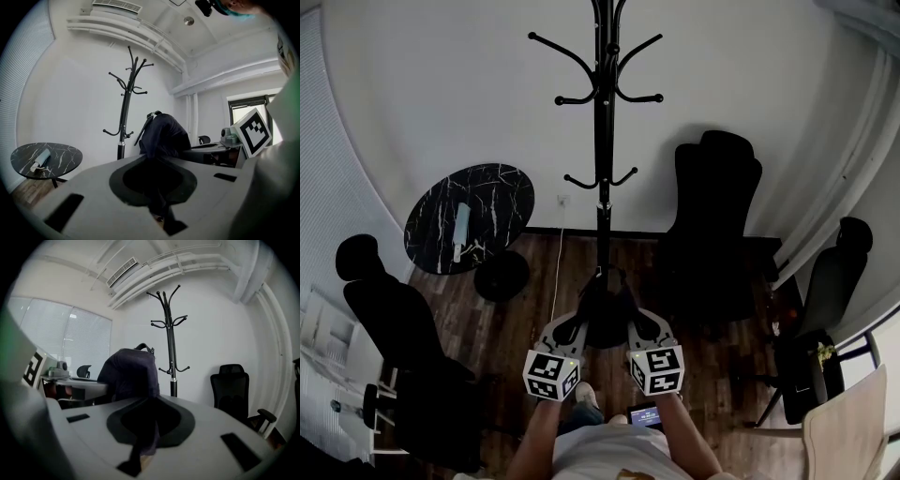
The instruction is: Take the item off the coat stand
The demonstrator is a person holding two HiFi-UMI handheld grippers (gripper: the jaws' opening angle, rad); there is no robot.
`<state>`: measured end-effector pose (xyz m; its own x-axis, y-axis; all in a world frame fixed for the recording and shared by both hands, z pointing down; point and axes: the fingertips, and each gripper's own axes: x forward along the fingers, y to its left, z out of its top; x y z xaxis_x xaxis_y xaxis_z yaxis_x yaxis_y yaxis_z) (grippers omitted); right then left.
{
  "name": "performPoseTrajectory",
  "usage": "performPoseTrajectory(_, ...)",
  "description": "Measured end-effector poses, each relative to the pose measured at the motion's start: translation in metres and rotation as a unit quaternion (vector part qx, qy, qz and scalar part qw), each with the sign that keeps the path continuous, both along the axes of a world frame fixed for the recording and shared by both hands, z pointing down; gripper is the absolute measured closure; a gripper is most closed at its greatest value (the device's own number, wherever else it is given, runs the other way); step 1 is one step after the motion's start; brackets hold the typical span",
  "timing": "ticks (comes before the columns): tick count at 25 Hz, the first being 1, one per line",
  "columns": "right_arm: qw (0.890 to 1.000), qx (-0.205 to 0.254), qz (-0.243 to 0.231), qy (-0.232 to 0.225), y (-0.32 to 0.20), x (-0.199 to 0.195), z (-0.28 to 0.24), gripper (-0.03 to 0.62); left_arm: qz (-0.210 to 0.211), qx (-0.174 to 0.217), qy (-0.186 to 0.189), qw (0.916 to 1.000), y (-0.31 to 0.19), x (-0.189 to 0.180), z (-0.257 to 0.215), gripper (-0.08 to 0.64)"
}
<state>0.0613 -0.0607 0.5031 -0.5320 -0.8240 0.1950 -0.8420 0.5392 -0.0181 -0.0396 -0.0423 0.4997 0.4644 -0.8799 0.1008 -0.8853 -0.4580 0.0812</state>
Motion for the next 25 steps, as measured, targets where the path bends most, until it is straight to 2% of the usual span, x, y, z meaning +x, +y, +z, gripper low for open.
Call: performPoseTrajectory(25, 1.000, -0.005, -0.009, 0.002, 0.0075, 0.0010, 0.0070, 0.566, -0.001, -0.008, 0.000, 1.0000, 0.0076, -0.0009, 0.0074, 0.531)
